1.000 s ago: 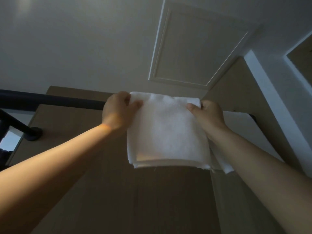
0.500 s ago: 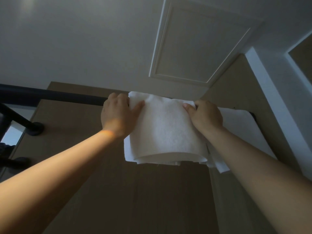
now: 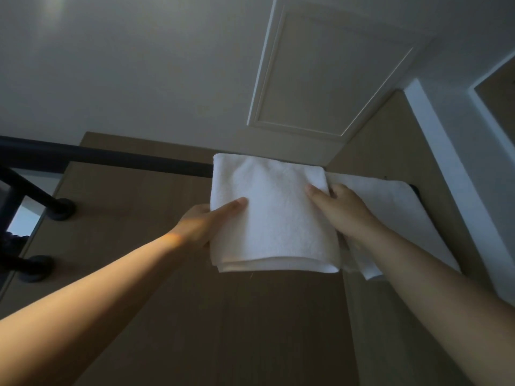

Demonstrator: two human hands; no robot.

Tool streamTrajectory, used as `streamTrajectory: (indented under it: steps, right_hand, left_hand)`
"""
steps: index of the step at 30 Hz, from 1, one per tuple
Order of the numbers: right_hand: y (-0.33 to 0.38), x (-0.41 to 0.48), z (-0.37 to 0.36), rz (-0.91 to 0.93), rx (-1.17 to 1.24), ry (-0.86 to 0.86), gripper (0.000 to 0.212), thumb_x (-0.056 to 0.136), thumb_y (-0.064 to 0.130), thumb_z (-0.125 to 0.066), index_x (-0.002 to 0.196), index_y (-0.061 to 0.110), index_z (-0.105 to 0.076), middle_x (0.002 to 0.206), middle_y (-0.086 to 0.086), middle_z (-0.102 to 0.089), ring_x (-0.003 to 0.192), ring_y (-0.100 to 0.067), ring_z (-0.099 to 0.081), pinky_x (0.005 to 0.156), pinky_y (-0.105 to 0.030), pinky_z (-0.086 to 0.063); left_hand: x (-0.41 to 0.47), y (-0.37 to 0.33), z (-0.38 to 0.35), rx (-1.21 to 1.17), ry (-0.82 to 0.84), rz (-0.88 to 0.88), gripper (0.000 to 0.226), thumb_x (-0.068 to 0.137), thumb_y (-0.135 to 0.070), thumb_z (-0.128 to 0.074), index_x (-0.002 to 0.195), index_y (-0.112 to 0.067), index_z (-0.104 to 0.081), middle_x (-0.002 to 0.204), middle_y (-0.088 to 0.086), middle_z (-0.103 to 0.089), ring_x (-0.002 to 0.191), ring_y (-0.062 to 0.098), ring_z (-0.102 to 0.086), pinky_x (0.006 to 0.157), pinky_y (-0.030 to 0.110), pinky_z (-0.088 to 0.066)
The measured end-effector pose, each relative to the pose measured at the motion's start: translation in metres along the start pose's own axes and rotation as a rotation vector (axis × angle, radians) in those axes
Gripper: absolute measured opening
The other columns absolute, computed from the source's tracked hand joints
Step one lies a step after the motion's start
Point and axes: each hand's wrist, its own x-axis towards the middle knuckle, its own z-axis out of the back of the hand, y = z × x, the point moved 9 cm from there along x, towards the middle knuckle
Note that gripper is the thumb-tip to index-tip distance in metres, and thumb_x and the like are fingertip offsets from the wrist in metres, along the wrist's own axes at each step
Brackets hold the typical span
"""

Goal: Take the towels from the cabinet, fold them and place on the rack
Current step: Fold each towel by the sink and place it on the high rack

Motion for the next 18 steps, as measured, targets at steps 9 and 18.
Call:
streamTrajectory:
  steps: [9,18]
  right_hand:
    - [-0.023,-0.039,-0.003,0.015,0.113,-0.094,0.032,0.091,0.036,-0.065,0.117,0.018,-0.061,0.102,0.005,-0.069,0.087,-0.011,-0.067,0.061,-0.022,-0.050]
    - [-0.034,-0.035,-0.028,0.075,-0.026,-0.138,0.022,0.093,0.041,-0.061,0.103,0.022,-0.057,0.094,0.007,-0.063,0.082,-0.006,-0.061,0.059,-0.019,-0.043]
  left_hand:
    - [-0.009,0.014,-0.003,-0.020,0.031,-0.028,0.075,0.049,-0.071,-0.077,0.097,-0.014,-0.074,0.093,0.002,-0.076,0.086,0.022,-0.074,0.086,0.045,-0.058]
    - [-0.016,0.026,0.001,-0.050,0.088,-0.039,0.070,0.060,-0.065,-0.077,0.095,-0.005,-0.074,0.095,0.011,-0.075,0.089,0.029,-0.073,0.089,0.052,-0.055]
